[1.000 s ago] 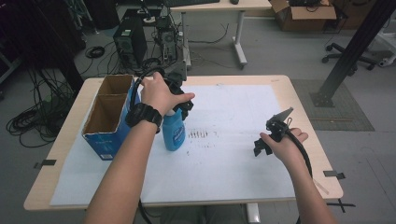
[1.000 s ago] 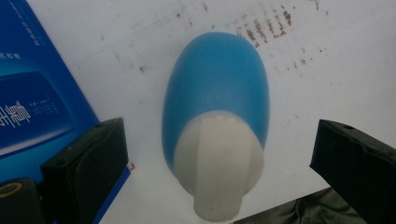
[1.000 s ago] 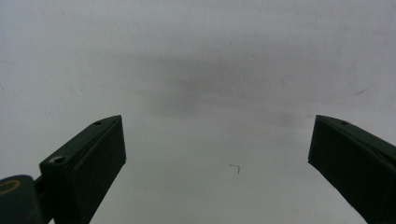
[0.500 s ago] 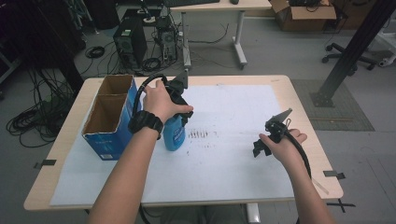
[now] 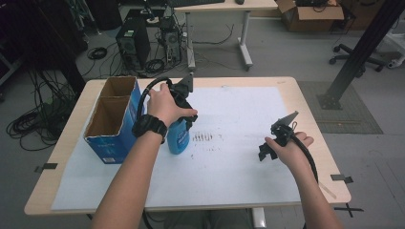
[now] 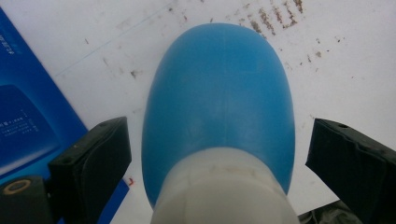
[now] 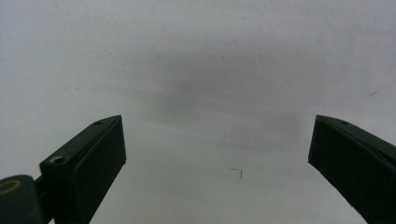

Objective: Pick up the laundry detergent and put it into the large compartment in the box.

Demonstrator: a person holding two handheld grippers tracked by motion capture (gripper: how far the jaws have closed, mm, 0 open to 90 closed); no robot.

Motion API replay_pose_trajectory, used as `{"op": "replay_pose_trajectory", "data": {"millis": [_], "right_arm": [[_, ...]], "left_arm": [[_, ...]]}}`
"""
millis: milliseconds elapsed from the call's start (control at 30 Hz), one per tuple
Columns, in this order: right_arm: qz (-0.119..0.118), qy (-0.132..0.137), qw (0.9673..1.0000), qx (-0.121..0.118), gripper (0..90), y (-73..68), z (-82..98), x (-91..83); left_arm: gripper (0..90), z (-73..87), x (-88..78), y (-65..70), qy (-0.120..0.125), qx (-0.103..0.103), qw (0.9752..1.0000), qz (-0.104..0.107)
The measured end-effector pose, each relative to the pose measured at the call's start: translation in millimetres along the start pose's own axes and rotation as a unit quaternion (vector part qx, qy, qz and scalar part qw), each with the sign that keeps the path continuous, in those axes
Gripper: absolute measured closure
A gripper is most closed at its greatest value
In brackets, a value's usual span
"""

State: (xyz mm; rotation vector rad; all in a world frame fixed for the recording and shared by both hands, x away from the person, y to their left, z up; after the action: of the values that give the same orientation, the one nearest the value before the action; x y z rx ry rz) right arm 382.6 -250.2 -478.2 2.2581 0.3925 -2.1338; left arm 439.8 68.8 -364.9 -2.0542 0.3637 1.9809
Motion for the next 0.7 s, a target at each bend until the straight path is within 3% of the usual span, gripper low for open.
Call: {"op": "replay_pose_trajectory", "data": {"millis": [700], "right_arm": [[0.000,-0.003,1.0000,0.001,4.2,-1.0,0.5,0.5]], "left_arm": [[15.9,0.0,1.6,-1.3,-0.002,0.003,1.0000,-0.001]]}}
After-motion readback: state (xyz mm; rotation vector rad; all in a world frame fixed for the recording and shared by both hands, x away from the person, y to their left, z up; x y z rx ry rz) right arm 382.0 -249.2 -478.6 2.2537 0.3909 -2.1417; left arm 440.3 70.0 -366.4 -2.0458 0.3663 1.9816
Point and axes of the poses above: each handheld gripper's, and its own axes: x roughly forward along the jaws, z roughly out of its underside, y roughly to its right, the point moved 8 cm from there along x, roughly forward along the jaws, and after that the axes turned 5 degrees about -x, right-handed, at the moved point
